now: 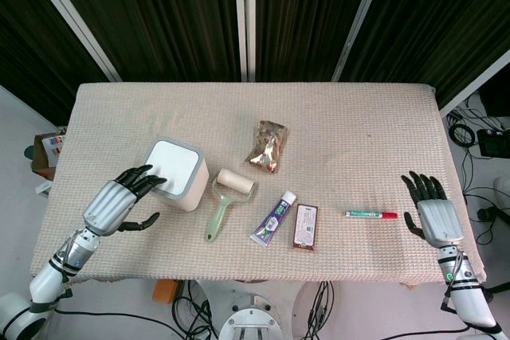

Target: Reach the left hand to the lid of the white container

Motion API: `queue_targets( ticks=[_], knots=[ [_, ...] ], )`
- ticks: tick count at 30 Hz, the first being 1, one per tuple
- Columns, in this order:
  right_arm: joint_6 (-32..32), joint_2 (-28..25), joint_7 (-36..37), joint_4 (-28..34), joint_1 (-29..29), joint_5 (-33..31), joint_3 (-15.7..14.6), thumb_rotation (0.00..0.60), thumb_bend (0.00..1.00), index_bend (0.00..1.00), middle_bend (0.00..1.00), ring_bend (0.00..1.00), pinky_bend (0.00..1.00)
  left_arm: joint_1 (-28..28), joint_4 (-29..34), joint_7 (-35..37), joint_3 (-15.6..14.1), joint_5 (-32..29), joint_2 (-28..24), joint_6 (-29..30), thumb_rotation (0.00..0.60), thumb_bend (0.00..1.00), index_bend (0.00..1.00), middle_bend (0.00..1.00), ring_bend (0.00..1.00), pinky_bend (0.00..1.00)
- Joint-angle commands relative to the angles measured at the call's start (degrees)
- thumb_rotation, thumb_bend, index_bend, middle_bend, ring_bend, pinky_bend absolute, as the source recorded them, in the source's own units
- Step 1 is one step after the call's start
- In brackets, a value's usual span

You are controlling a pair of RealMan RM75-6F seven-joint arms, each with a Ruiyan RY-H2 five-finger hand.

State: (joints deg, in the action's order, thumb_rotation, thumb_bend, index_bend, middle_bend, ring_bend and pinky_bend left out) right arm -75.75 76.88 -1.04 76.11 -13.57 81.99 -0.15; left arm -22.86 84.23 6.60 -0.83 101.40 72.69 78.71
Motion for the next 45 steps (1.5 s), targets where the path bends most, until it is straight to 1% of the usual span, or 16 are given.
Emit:
queue_targets(
  ticks=[1, 7, 10, 12, 15, 17, 19, 24, 27, 31, 33, 35, 37, 40, 43, 45],
  knots=[
    [0.25, 0.01, 0.28, -0.17, 0.14, -0.07, 0.18, 0.6, 0.37, 0.0, 0.0, 0.0, 0.0, -0.12, 0.18, -0.53, -0.29, -0.13, -0.11, -0.3, 0.379, 0.35, 0.18, 0.36, 0.11, 0.23],
    [0.72, 0.29, 1.04, -0.97, 0.58, -0.21, 0.51, 0.6, 0.37, 0.0, 0.0, 0.0, 0.0, -0.23, -0.08, -1.94, -0.53, 0.05, 0.28, -0.21, 0.379, 0.35, 0.18, 0.37, 0.11, 0.23],
    [0.7, 0.25, 1.3, -1.05, 0.76, -0.19, 0.76, 0.6, 0.37, 0.0, 0.0, 0.0, 0.0, -0.08, 0.03, -2.79, 0.04, 0.6, 0.44, 1.59, 0.379, 0.35, 0.18, 0.36, 0.11, 0.23],
    [0.57, 0.15, 1.36, -0.97, 0.85, -0.14, 0.96, 0.6, 0.37, 0.0, 0.0, 0.0, 0.0, 0.12, 0.24, -3.32, 0.63, 0.88, 0.37, 3.11, 0.378, 0.35, 0.18, 0.32, 0.11, 0.23],
    [0.34, -0.03, 1.55, -0.73, 0.98, -0.01, 1.28, 0.6, 0.37, 0.0, 0.0, 0.0, 0.0, 0.66, 0.9, -4.77, 2.0, 1.0, -0.13, 6.05, 0.376, 0.35, 0.17, 0.21, 0.11, 0.23],
    [0.11, -0.17, 1.8, -0.57, 1.13, 0.14, 1.44, 0.6, 0.37, 0.0, 0.0, 0.0, 0.0, 1.28, 1.71, -5.27, 3.0, 0.75, -0.81, 8.32, 0.376, 0.35, 0.13, 0.12, 0.11, 0.23],
    [-0.31, -0.2, 2.15, -0.57, 1.34, 0.28, 1.64, 0.6, 0.37, 0.0, 0.0, 0.0, 0.0, 2.18, 2.63, -5.47, 3.97, 0.11, -1.72, 10.63, 0.369, 0.34, 0.1, 0.07, 0.11, 0.23],
    [-1.14, -0.46, 2.96, -0.52, 1.91, 0.66, 1.85, 0.6, 0.37, 0.0, 0.0, 0.0, 0.0, 5.71, 2.72, -6.1, 4.98, -2.95, -3.16, 15.18, 0.345, 0.29, 0.09, 0.07, 0.11, 0.23],
    [-1.22, -0.72, 3.13, -0.49, 2.19, 0.81, 1.79, 0.6, 0.37, 0.0, 0.0, 0.0, 0.0, 8.19, 1.64, -4.09, 3.62, -6.13, -3.65, 14.66, 0.335, 0.26, 0.09, 0.08, 0.11, 0.23],
    [-2.1, -0.96, 3.57, -0.28, 3.02, 1.56, 1.31, 0.6, 0.37, 0.0, 0.0, 0.0, 0.0, 11.02, -1.23, -2.22, 0.07, -9.19, -3.62, 11.09, 0.334, 0.22, 0.1, 0.1, 0.1, 0.23],
    [-3.08, -0.89, 3.82, -0.28, 3.77, 2.02, 0.94, 0.6, 0.37, 0.0, 0.0, 0.0, 0.0, 12.16, -2.23, -1.38, -1.07, -9.9, -3.38, 10.34, 0.335, 0.18, 0.1, 0.1, 0.1, 0.23],
    [-5.7, -0.22, 4.05, -0.86, 5.42, 2.98, 0.27, 0.6, 0.36, 0.0, 0.0, 0.0, 0.0, 13.68, -3.4, 0.38, -2.39, -10.41, -3.11, 10.04, 0.34, 0.14, 0.1, 0.1, 0.09, 0.23],
    [-9.76, 1.46, 4.88, -3.01, 7.68, 4.67, -0.61, 0.6, 0.36, 0.0, 0.0, 0.0, 0.0, 15.39, -4.98, 1.7, -3.42, -10.64, -2.59, 10.63, 0.339, 0.11, 0.1, 0.1, 0.09, 0.23],
    [-13.89, 3.84, 7.35, -7.33, 10.37, 6.18, -1.57, 0.6, 0.35, 0.0, 0.0, 0.0, 0.0, 17.42, -7.47, 2.48, -3.9, -10.74, -1.67, 12.27, 0.337, 0.09, 0.1, 0.1, 0.09, 0.22],
    [-15.1, 4.56, 8.62, -9.6, 11.63, 6.35, -1.74, 0.6, 0.35, 0.0, 0.0, 0.0, 0.0, 18.47, -9.22, 3.26, -3.49, -10.18, -0.9, 14.29, 0.335, 0.08, 0.1, 0.1, 0.09, 0.22],
    [-15.18, 4.63, 8.93, -9.74, 11.94, 6.27, -1.61, 0.6, 0.35, 0.0, 0.0, 0.0, 0.0, 18.69, -10.09, 3.87, -3.32, -9.42, -0.46, 15.16, 0.335, 0.09, 0.1, 0.1, 0.09, 0.22]
  ],
)
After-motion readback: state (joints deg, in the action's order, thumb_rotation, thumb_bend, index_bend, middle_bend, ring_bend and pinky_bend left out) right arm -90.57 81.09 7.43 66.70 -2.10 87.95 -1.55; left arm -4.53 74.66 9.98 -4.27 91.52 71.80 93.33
